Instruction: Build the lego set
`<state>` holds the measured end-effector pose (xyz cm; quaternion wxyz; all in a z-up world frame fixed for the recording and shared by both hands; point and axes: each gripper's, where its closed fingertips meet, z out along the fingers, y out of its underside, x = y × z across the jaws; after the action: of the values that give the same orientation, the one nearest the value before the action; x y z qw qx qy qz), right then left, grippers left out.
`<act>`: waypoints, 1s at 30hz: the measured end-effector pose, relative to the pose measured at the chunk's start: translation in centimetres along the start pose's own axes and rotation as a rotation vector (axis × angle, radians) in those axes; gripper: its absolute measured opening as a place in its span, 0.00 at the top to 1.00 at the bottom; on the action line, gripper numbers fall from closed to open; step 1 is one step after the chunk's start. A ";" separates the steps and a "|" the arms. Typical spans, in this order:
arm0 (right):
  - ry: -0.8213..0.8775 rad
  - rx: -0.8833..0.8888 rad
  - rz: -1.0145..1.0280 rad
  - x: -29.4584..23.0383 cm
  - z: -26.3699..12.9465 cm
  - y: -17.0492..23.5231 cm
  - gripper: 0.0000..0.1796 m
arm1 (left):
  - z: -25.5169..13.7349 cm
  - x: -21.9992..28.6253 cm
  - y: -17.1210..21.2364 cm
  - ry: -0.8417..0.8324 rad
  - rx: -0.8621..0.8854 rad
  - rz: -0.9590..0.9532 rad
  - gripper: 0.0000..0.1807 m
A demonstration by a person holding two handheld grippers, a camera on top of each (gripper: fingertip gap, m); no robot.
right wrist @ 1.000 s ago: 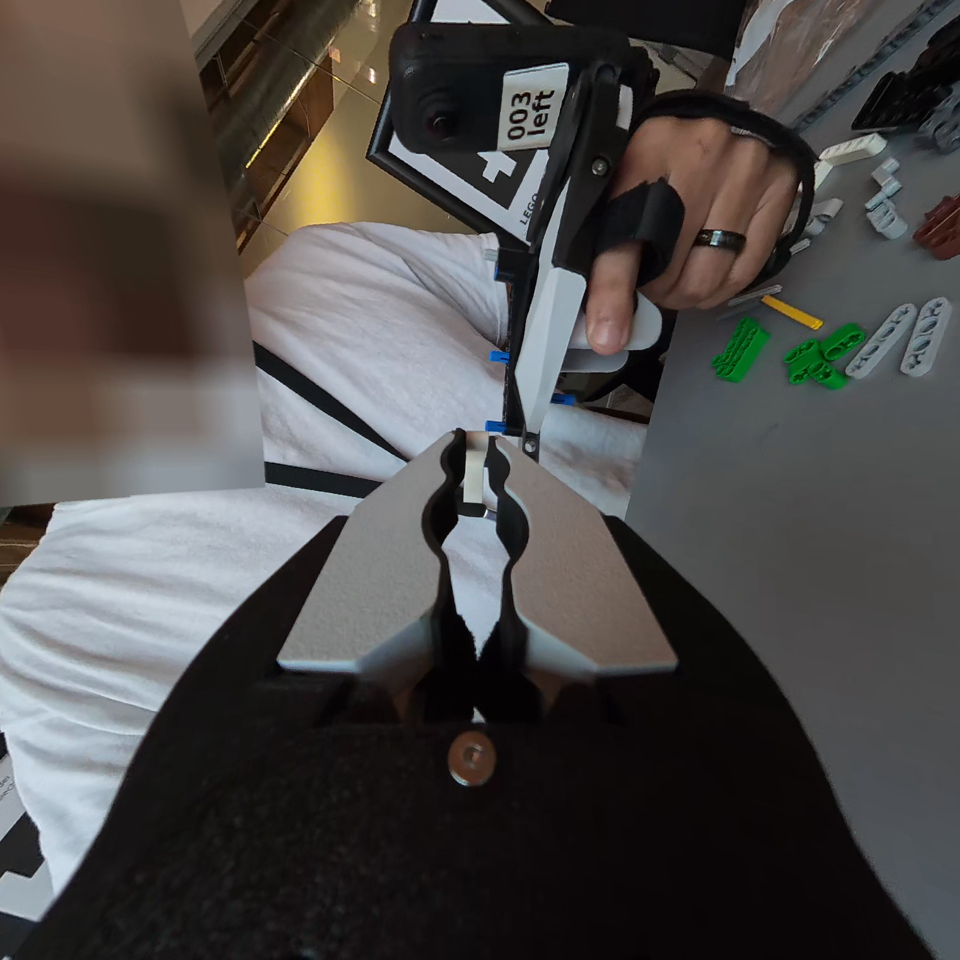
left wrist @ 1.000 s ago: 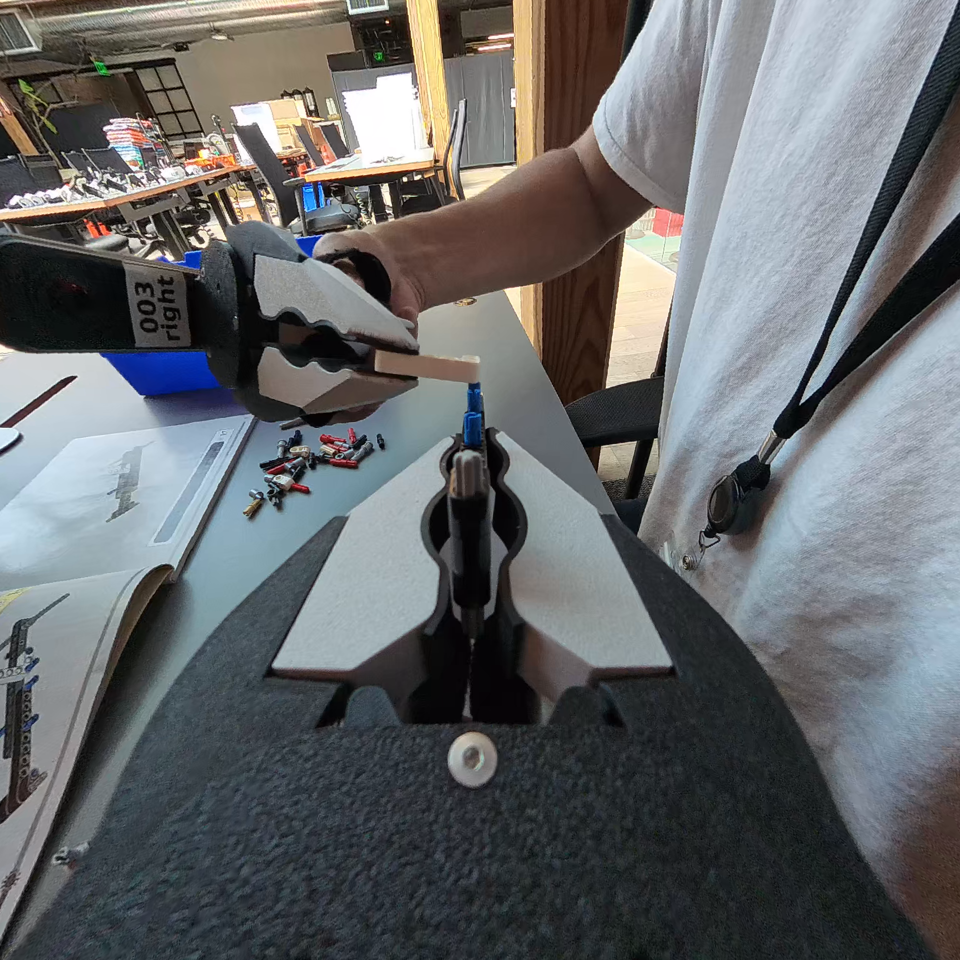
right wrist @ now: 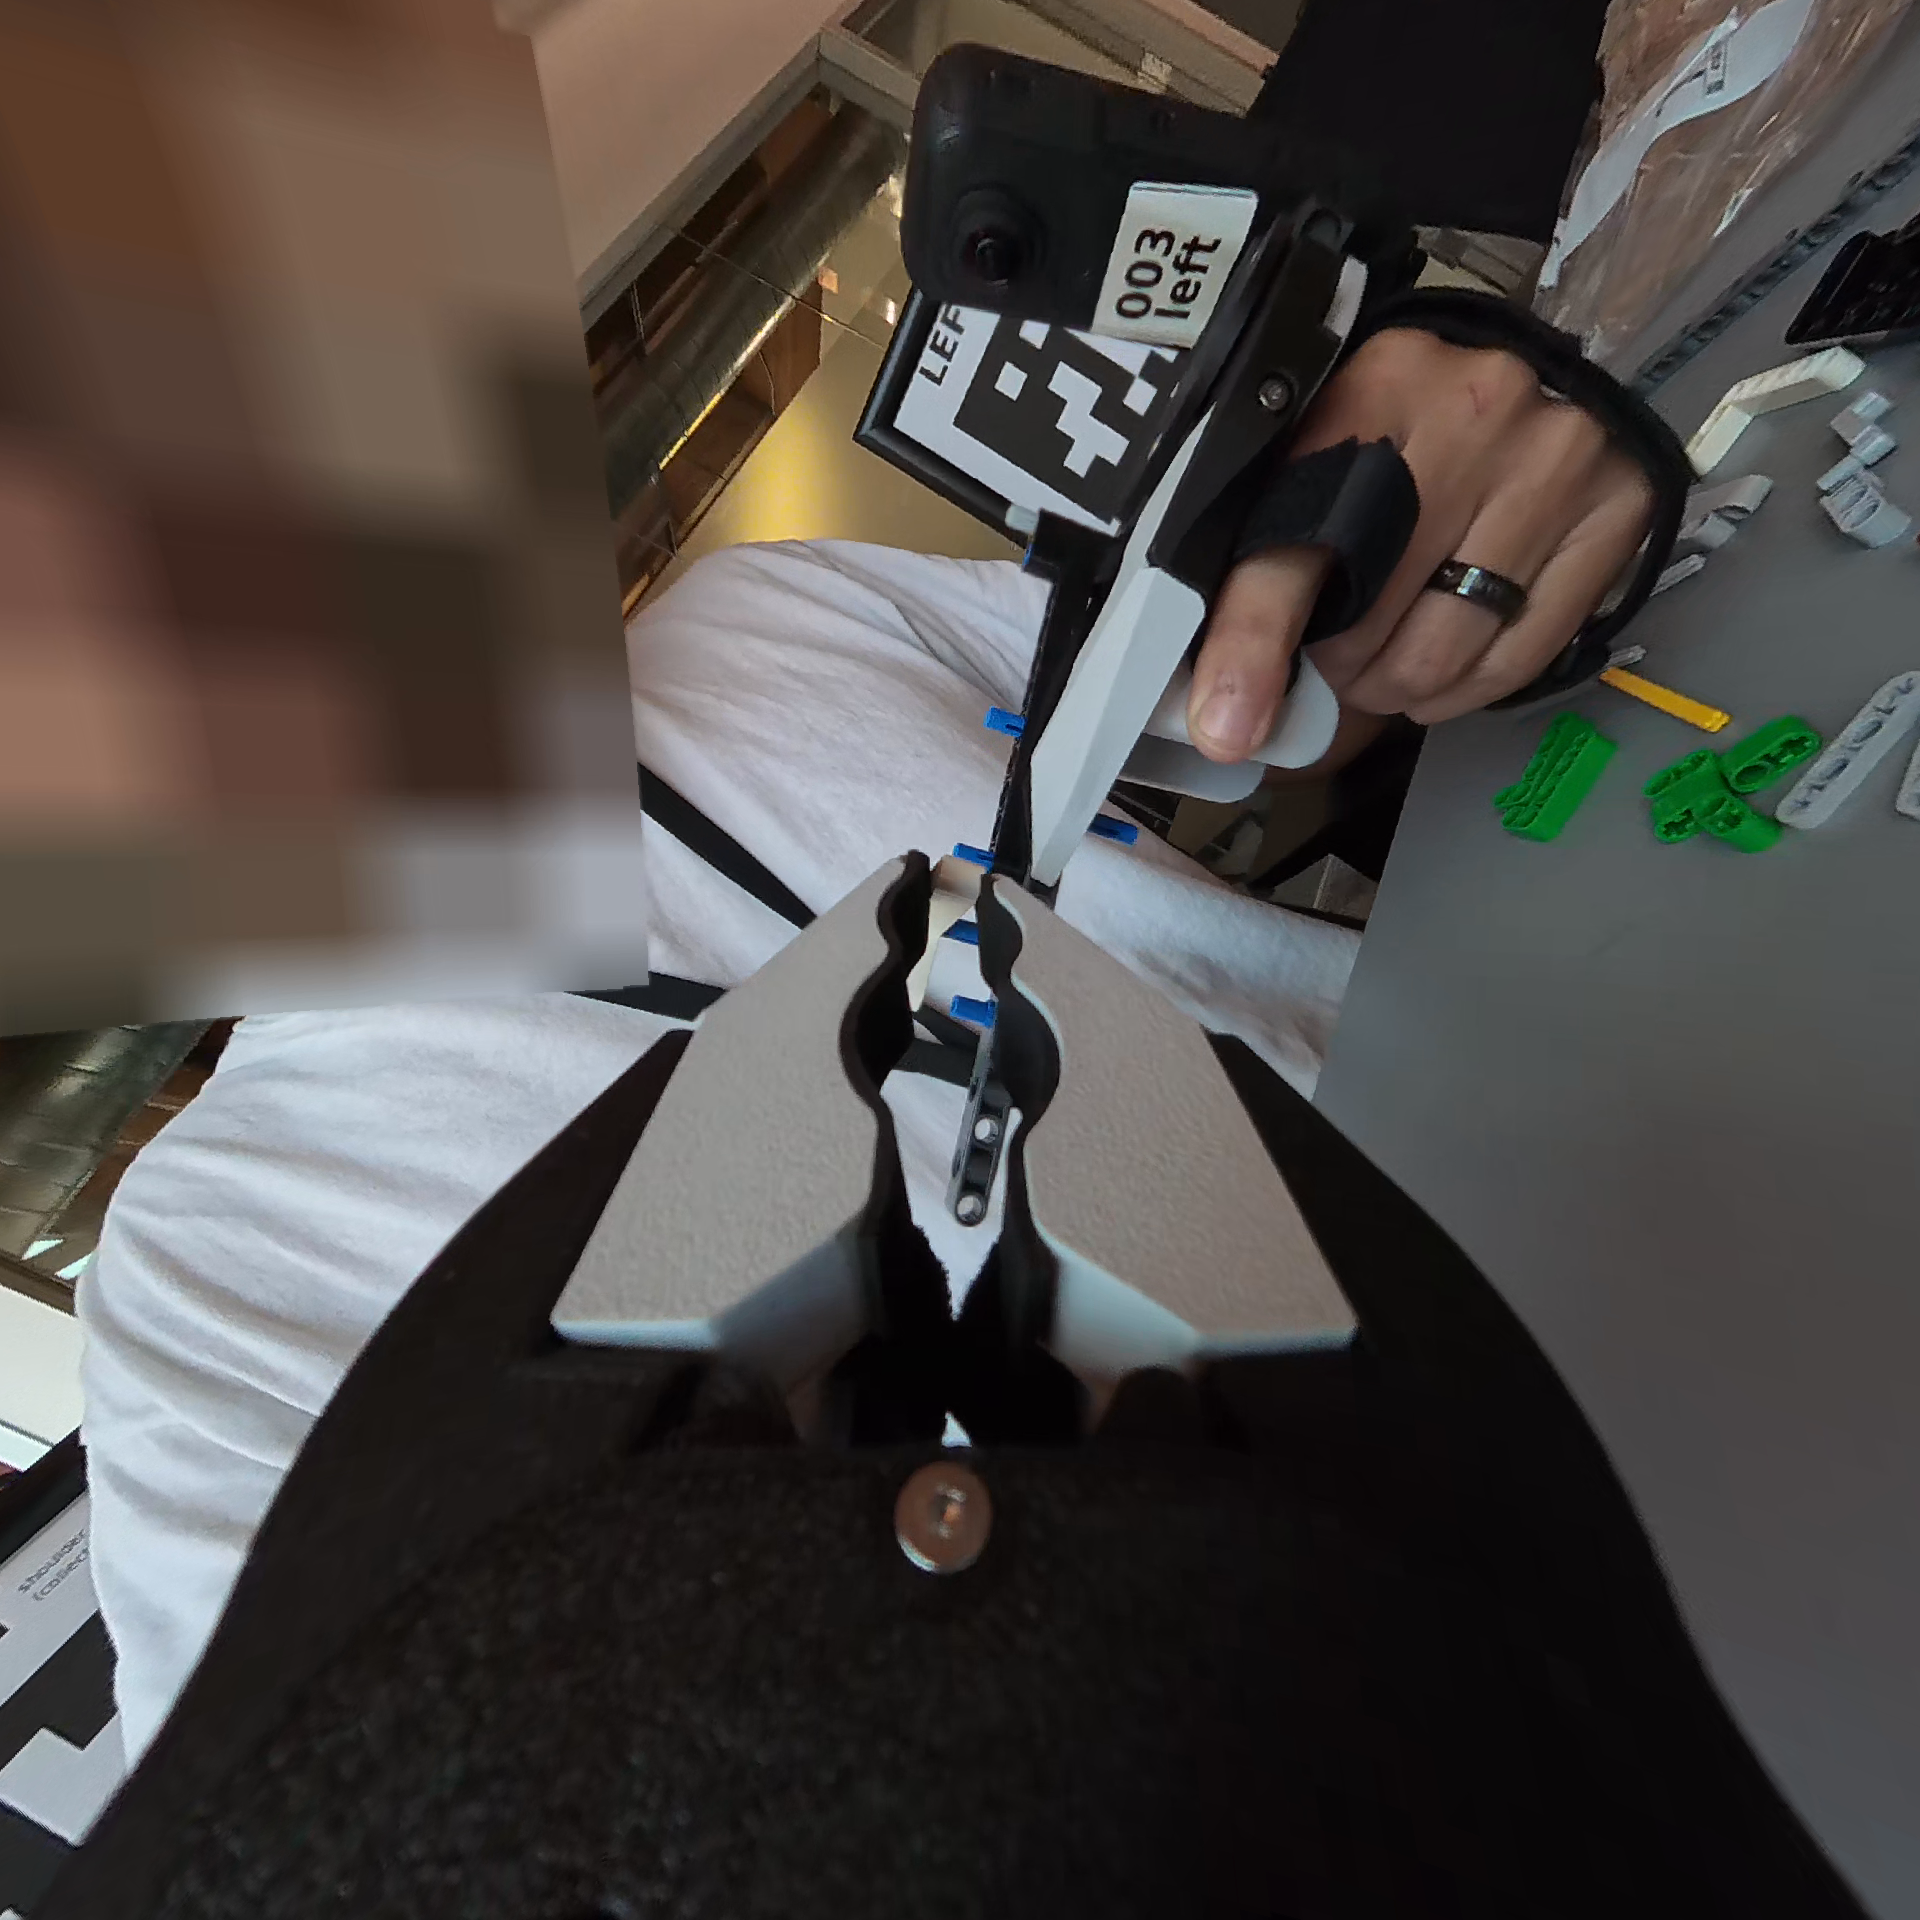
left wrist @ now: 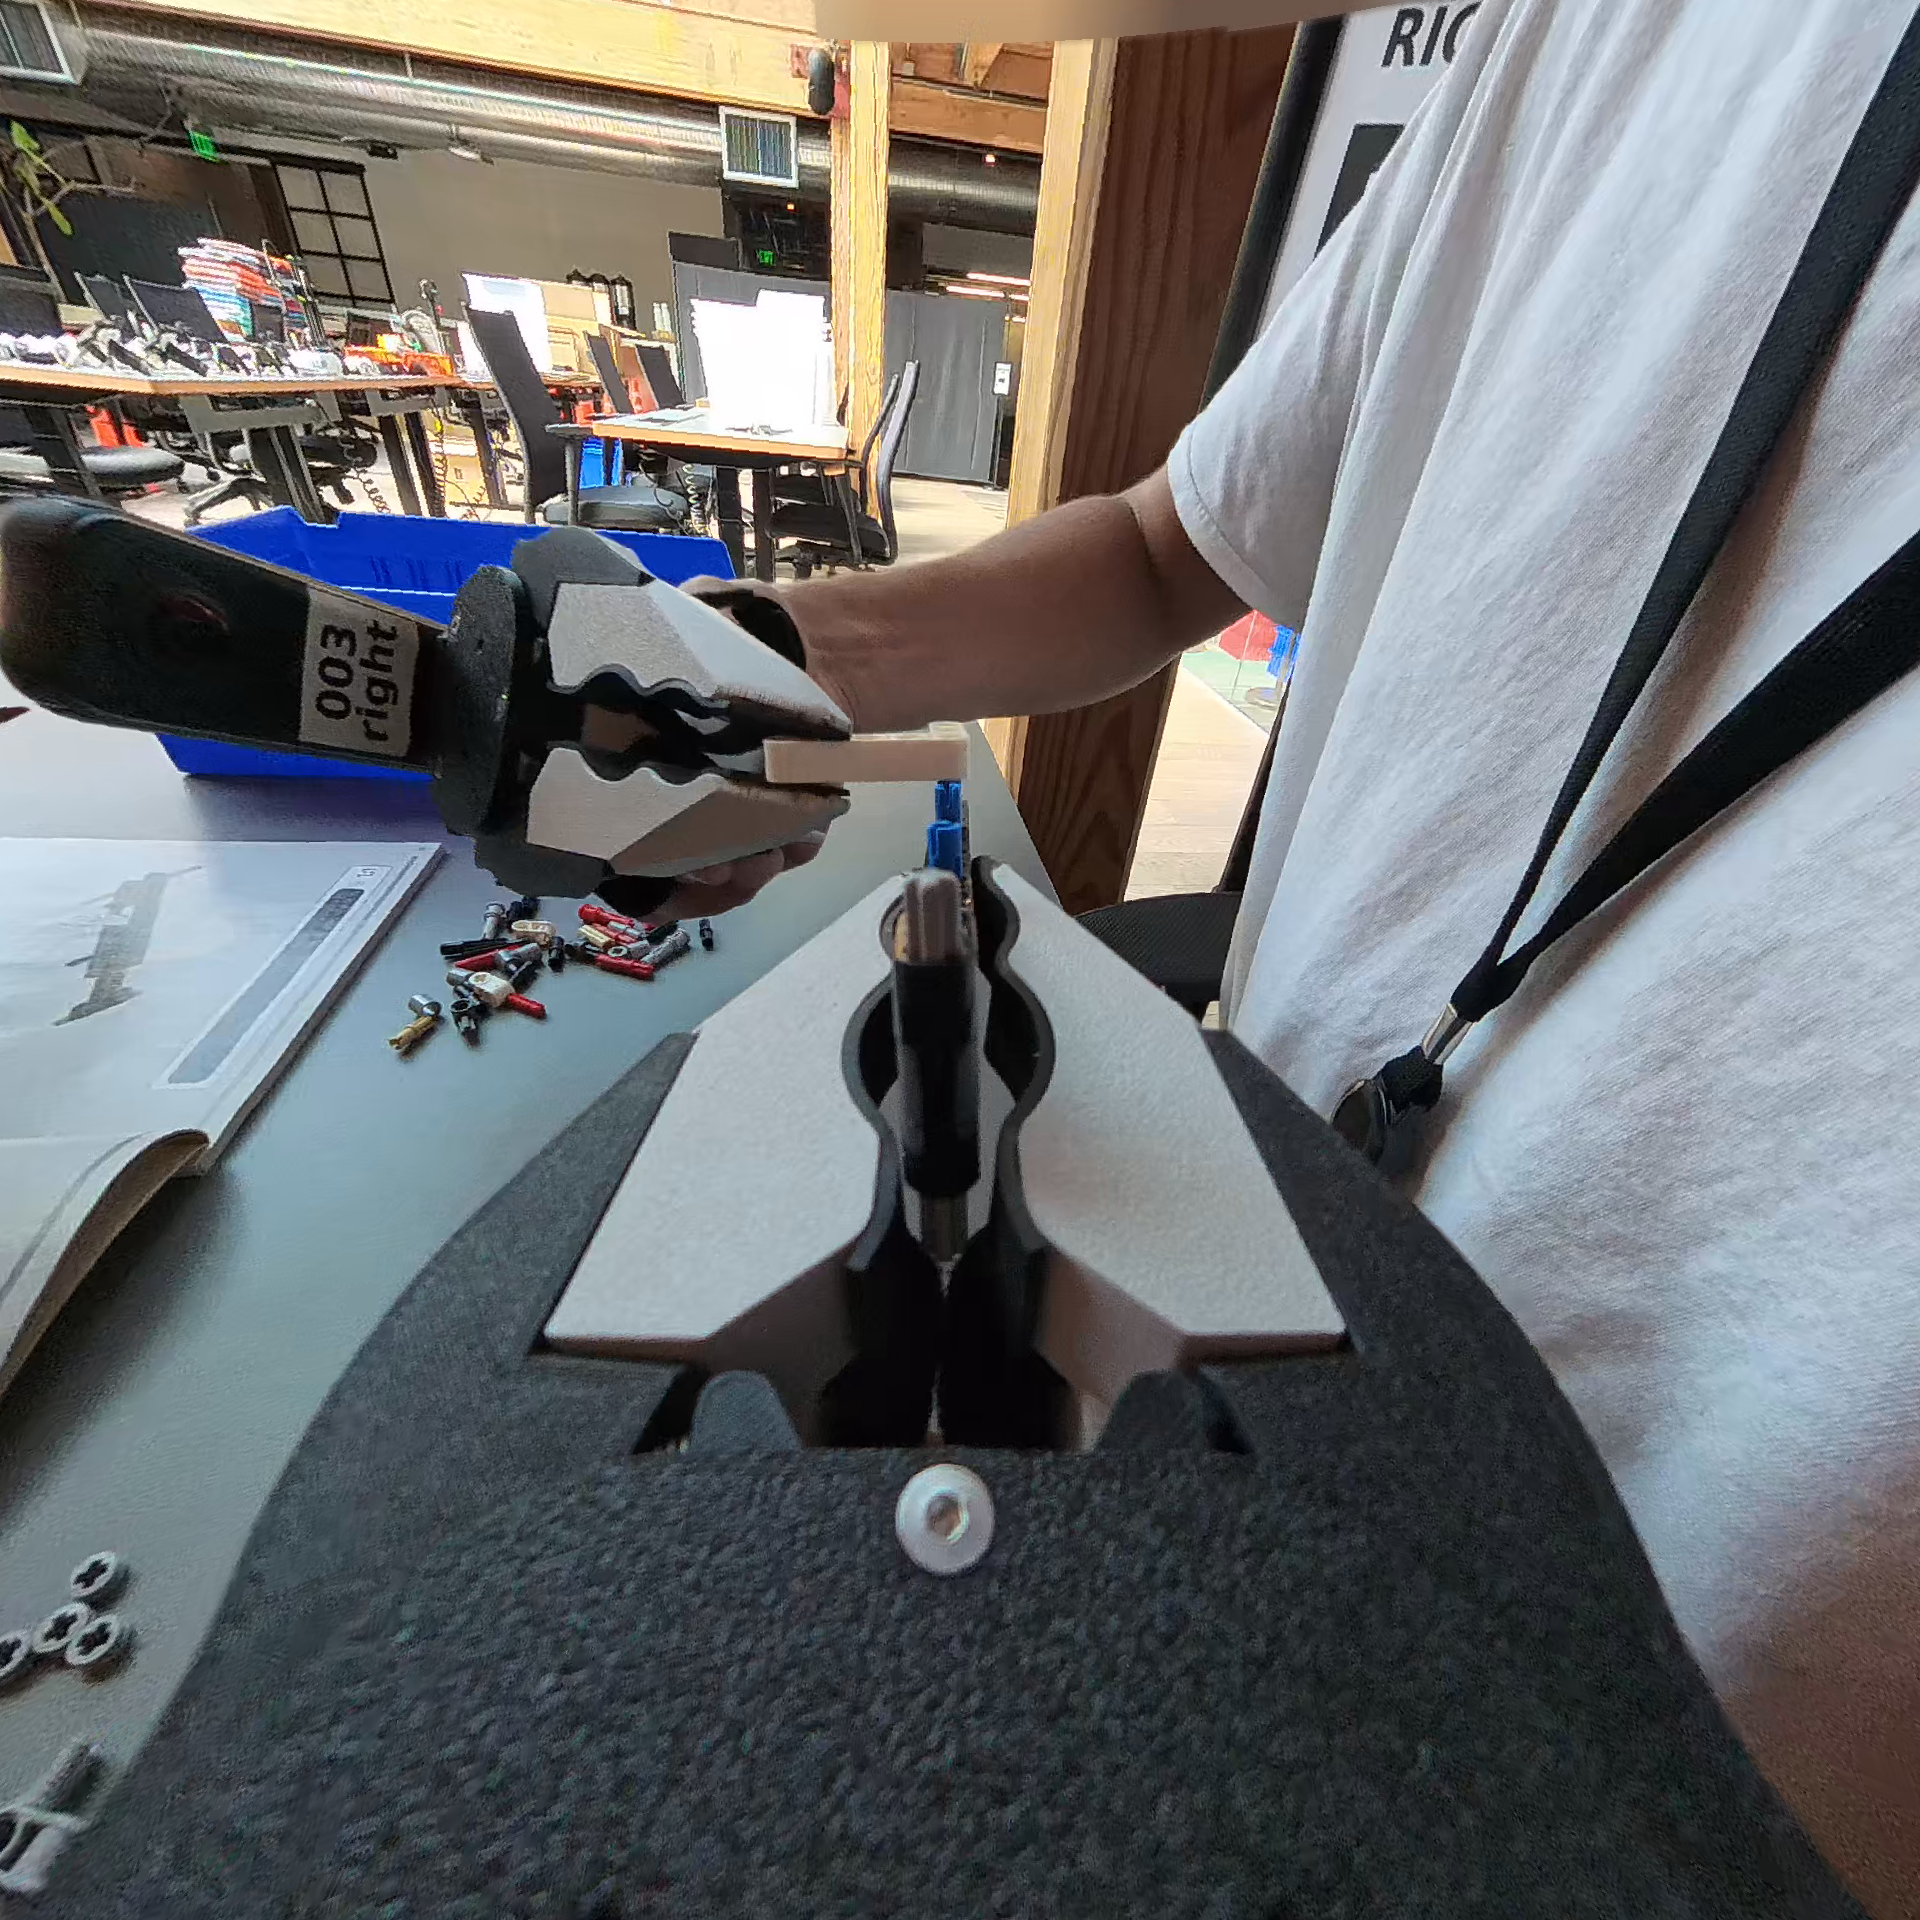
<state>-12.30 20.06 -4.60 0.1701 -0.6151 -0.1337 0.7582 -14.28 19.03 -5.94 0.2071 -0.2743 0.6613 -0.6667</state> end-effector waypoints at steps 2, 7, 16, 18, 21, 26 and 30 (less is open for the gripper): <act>-0.033 0.031 0.000 -0.2 0.0 -0.1 0.96 | -0.1 0.1 -0.4 0.014 0.030 -0.041 0.97; -0.010 0.056 -0.047 0.0 -0.2 -0.2 0.96 | 0.1 -0.1 -0.3 0.016 0.034 -0.090 0.97; 0.012 0.148 -0.131 -0.5 -1.1 -1.0 0.96 | -0.2 -1.0 -0.6 -0.008 0.121 -0.241 0.97; -0.012 0.150 -0.093 -0.2 -1.0 -0.7 0.96 | 0.0 -0.7 -0.4 -0.005 0.120 -0.243 0.97; -0.033 0.158 -0.031 0.5 -0.9 -0.2 0.96 | 0.3 -0.5 0.0 -0.018 0.077 -0.210 0.97; -0.067 0.154 -0.016 0.6 -0.5 0.1 0.95 | 0.5 -0.1 -0.1 -0.004 0.052 -0.183 0.97; -0.062 0.167 -0.058 0.3 -0.7 0.0 0.96 | 0.4 -0.2 -0.2 -0.001 0.066 -0.200 0.97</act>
<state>-11.70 20.16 -5.07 0.2383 -0.5710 -0.0932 0.7800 -13.88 18.85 -5.76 0.1490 -0.3323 0.6083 -0.7052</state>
